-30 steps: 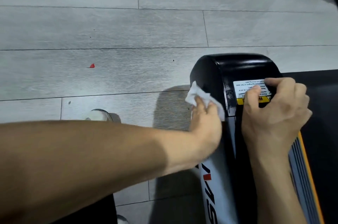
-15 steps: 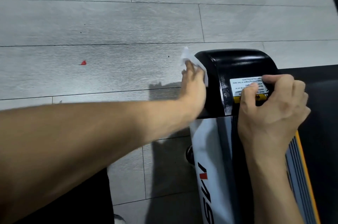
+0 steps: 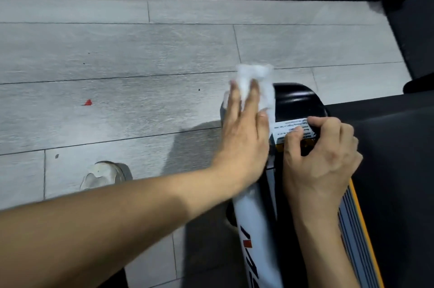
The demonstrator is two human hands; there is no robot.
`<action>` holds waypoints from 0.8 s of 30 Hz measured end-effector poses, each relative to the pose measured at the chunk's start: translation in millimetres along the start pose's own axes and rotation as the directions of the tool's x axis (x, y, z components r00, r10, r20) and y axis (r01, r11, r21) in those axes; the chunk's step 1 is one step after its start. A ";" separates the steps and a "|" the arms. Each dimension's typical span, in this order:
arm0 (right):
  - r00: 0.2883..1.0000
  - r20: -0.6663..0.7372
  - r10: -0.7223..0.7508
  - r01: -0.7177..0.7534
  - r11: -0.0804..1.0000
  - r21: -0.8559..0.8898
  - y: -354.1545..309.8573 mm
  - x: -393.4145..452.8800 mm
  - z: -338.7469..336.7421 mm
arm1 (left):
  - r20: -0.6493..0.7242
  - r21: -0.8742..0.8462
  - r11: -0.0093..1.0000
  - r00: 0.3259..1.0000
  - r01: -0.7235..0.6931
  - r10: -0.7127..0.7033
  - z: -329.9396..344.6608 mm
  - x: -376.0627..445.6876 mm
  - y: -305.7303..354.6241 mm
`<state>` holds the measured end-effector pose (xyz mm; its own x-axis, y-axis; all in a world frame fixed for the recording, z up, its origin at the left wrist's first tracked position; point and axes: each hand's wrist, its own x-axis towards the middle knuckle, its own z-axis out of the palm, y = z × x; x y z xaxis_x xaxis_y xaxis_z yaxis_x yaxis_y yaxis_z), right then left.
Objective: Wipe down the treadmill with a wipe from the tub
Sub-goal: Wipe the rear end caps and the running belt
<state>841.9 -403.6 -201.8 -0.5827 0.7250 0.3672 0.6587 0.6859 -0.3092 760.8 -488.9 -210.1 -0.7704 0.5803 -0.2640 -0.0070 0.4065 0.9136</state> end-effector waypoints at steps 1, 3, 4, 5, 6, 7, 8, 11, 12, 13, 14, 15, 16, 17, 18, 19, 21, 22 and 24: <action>1.000 -0.001 0.003 -0.003 1.000 0.007 -0.4 0.0 -0.9 | 0.023 0.167 0.977 0.992 -0.130 0.128 -4.8 4.4 -1.4; 1.000 -0.004 0.001 -0.001 1.000 0.017 -1.9 -0.3 -2.0 | 0.151 0.462 0.839 0.957 -0.288 0.246 -15.3 17.8 0.5; 1.000 -0.011 -0.001 0.002 1.000 0.017 -2.3 -0.9 -2.7 | 0.245 0.541 0.770 0.939 -0.339 0.241 -19.1 28.2 3.2; 1.000 -0.028 -0.004 0.004 1.000 0.021 -3.1 -1.1 -3.3 | 0.338 0.583 0.712 0.914 -0.390 0.224 -20.9 40.9 7.7; 0.999 -0.046 -0.009 0.010 1.000 0.025 -3.7 -1.4 -3.4 | 0.430 0.607 0.663 0.883 -0.438 0.190 -22.2 54.5 14.9; 0.998 -0.066 -0.014 0.016 1.000 0.024 -4.0 -2.2 -2.9 | 0.513 0.605 0.632 0.844 -0.484 0.155 -21.6 67.6 22.3; 0.996 -0.089 -0.019 0.021 1.000 0.012 -3.0 -3.2 -2.3 | 0.583 0.590 0.613 0.803 -0.525 0.126 -19.1 78.7 29.7; 0.989 -0.147 0.000 -0.004 1.000 -0.028 1.4 -5.6 -1.0 | 0.708 0.569 0.447 0.688 -0.690 0.162 -7.4 83.0 40.6; 0.988 -0.157 0.012 -0.018 0.999 -0.039 1.8 -6.8 -1.0 | 0.734 0.560 0.372 0.651 -0.740 0.191 -5.9 77.6 38.3; 0.985 -0.171 0.021 -0.031 0.998 -0.057 1.3 -7.5 -1.1 | 0.750 0.551 0.330 0.628 -0.767 0.208 -7.2 71.6 36.5; 0.982 -0.185 0.024 -0.039 0.996 -0.079 0.3 -7.3 -0.7 | 0.747 0.558 0.333 0.635 -0.760 0.199 -9.8 70.1 34.6; 0.982 -0.190 0.021 -0.041 0.994 -0.101 -1.1 -7.0 -0.1 | 0.732 0.576 0.374 0.662 -0.727 0.162 -12.6 73.1 35.1; 0.983 -0.183 0.013 -0.036 0.992 -0.122 -1.7 -6.7 0.2 | 0.712 0.596 0.431 0.694 -0.678 0.107 -13.6 80.8 38.0; 0.985 -0.170 0.002 -0.026 0.990 -0.142 -2.6 -6.1 0.3 | 0.691 0.613 0.497 0.722 -0.614 0.040 -12.5 92.0 43.2; 0.987 -0.161 -0.007 -0.019 0.987 -0.157 -2.7 -5.5 -0.2 | 0.668 0.626 0.565 0.743 -0.537 -0.034 -10.5 105.4 48.9; 0.988 -0.156 -0.010 -0.016 0.986 -0.166 -2.6 -4.6 -0.8 | 0.642 0.632 0.631 0.760 -0.451 -0.100 -8.4 118.2 54.8; 0.989 -0.148 -0.012 -0.015 0.985 -0.175 -2.9 -2.7 -1.9 | 0.604 0.609 0.739 0.773 -0.288 -0.196 -7.8 142.1 55.8; 0.990 -0.140 -0.013 -0.013 0.983 -0.181 -3.0 -2.1 -2.0 | 0.600 0.589 0.783 0.757 -0.200 -0.259 -9.8 151.9 50.7; 0.994 -0.114 -0.004 -0.018 0.982 -0.191 -3.9 -1.9 -1.7 | 0.602 0.551 0.834 0.700 -0.016 -0.384 -20.2 169.0 34.0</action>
<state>841.2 -407.7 -199.8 -0.5274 0.7106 0.4658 0.7477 0.6485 -0.1428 617.5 -391.2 -217.5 -0.1533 0.6749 -0.7219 0.3578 0.7188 0.5961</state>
